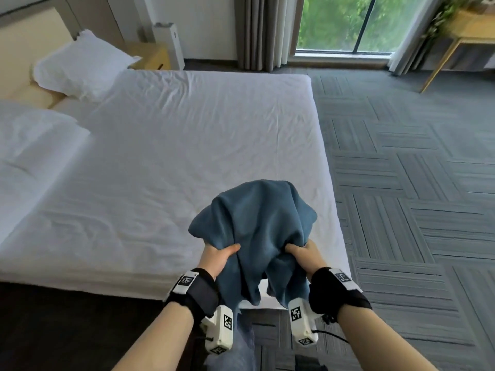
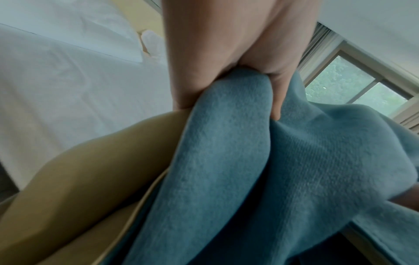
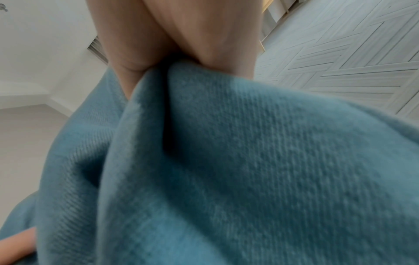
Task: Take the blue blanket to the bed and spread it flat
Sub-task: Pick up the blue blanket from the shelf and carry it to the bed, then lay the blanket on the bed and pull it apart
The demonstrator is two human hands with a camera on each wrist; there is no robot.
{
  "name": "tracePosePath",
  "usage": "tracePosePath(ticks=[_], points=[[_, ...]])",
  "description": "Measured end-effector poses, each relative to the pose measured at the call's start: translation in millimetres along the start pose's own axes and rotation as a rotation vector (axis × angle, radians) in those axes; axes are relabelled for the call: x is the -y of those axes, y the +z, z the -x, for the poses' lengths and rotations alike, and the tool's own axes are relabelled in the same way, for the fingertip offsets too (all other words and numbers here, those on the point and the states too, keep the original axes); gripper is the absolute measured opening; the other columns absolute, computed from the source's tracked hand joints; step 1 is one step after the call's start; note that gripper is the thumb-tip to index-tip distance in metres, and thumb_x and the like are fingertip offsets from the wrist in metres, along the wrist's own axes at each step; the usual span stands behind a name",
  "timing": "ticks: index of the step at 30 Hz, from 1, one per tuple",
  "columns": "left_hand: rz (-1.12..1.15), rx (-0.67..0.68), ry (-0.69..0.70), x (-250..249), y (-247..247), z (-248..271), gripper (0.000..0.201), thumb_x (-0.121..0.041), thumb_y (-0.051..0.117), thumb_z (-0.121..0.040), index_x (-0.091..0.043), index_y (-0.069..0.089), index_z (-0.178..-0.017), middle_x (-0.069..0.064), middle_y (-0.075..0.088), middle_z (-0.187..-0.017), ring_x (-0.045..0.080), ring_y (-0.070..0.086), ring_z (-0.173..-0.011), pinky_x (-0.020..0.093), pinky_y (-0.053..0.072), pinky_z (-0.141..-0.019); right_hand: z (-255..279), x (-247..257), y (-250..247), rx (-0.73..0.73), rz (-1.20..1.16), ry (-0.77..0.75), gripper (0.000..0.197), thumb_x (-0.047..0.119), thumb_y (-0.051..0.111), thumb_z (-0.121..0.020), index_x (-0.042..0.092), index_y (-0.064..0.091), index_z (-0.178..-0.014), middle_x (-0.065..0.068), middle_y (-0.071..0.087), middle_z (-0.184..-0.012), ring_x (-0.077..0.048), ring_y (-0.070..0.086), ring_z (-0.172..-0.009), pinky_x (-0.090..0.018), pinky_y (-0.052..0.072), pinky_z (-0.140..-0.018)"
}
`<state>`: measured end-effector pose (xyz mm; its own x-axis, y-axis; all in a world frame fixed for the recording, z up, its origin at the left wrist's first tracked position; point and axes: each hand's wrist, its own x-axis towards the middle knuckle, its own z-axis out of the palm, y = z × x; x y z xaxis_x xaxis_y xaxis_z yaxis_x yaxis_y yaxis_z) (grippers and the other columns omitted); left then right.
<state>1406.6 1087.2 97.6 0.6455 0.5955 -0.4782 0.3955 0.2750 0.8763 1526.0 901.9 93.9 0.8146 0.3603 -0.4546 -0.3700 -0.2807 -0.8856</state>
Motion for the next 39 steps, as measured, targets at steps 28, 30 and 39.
tracePosePath(ticks=[28,30,39], points=[[-0.930,0.089,-0.349,21.7,-0.7,-258.7,0.055,-0.018,0.059,-0.085,-0.010,0.039,-0.136,0.013,0.035,-0.145,0.027,0.045,-0.128,0.034,0.037,-0.106,-272.5,-20.6,9.2,-0.032,0.657,0.288,0.068,0.018,0.062,-0.083,0.007,0.029,-0.142,-0.018,0.035,-0.142,-0.030,0.039,-0.129,-0.030,0.033,-0.103],[-0.972,0.052,-0.321,31.2,3.5,-271.8,0.060,-0.018,0.060,-0.085,-0.010,0.035,-0.138,0.012,0.026,-0.149,0.028,0.039,-0.132,0.036,0.034,-0.108,-286.5,-26.6,13.8,-0.079,0.676,0.217,0.074,0.023,0.065,-0.083,0.009,0.025,-0.144,-0.015,0.030,-0.146,-0.030,0.035,-0.133,-0.035,0.030,-0.109],[-0.955,-0.198,-0.297,51.5,1.7,-332.3,0.100,-0.032,0.071,-0.077,-0.009,0.005,-0.148,0.016,0.017,-0.155,0.033,0.022,-0.141,0.049,0.030,-0.109,-333.6,-67.5,-6.9,-0.249,0.594,0.320,0.113,0.048,0.081,-0.062,0.009,0.015,-0.145,-0.016,0.029,-0.150,-0.033,0.030,-0.137,-0.046,0.029,-0.112]])
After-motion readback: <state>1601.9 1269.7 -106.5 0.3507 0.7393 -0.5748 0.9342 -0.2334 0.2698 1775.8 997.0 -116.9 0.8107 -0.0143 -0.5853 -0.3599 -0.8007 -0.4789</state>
